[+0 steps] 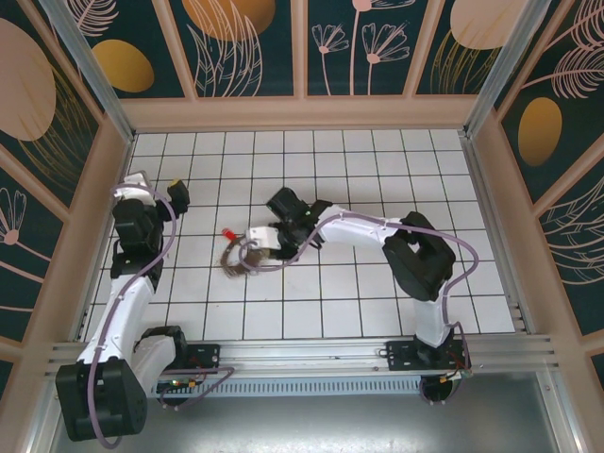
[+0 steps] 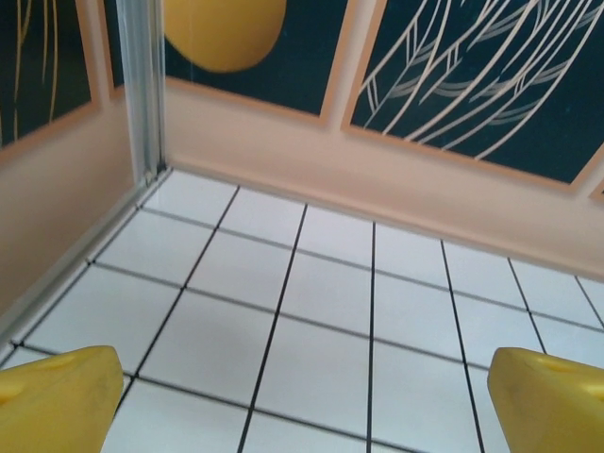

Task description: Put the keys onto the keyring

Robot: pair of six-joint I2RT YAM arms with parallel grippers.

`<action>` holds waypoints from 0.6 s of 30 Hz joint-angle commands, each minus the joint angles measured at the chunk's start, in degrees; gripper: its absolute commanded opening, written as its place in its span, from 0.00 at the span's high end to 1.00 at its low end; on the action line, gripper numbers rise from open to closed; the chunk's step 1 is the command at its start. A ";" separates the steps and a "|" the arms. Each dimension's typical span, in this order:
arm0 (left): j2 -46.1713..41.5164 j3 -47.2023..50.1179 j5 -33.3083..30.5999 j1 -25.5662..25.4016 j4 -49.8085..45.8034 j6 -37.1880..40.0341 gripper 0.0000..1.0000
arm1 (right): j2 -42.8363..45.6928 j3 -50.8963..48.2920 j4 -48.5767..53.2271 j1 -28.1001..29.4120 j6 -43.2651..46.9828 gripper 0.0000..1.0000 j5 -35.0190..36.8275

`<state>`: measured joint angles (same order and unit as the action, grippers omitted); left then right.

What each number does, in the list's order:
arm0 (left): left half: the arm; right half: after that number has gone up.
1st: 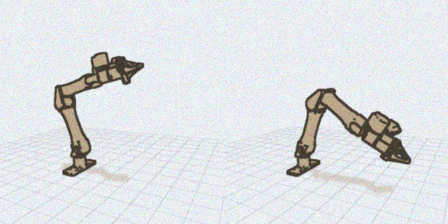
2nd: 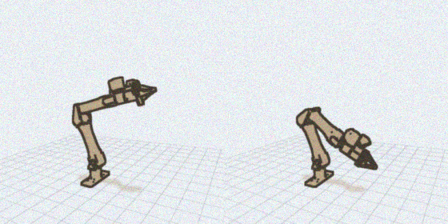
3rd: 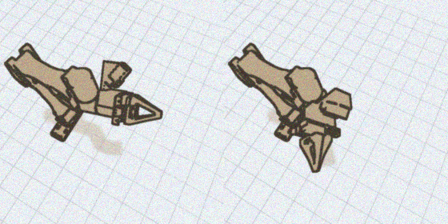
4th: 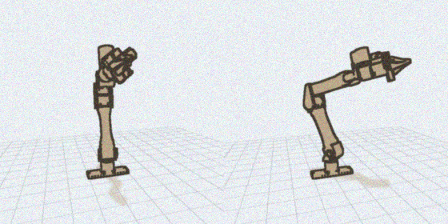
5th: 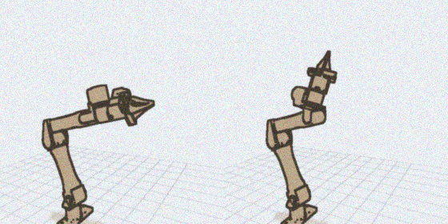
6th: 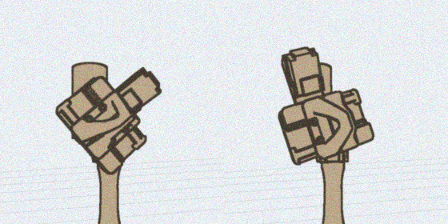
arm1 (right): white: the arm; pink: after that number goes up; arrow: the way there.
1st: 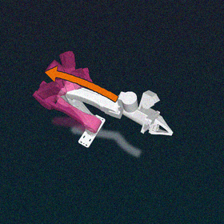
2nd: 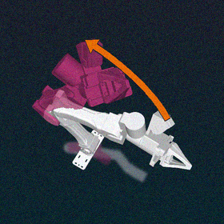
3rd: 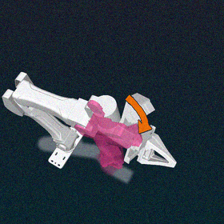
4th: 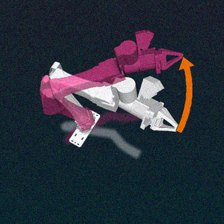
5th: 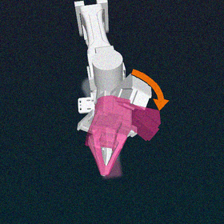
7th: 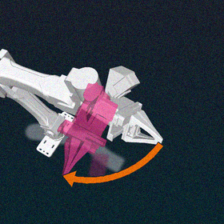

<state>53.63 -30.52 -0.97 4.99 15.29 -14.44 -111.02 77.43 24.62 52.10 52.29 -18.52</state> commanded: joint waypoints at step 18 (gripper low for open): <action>0.17 5.92 1.32 0.28 3.41 -2.22 0.01 | 7.00 -10.36 16.23 -7.03 3.33 0.85 9.99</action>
<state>53.76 -26.28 1.32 4.99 16.75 -15.38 -105.91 67.64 36.14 44.99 55.18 -11.40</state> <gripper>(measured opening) 0.988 0.137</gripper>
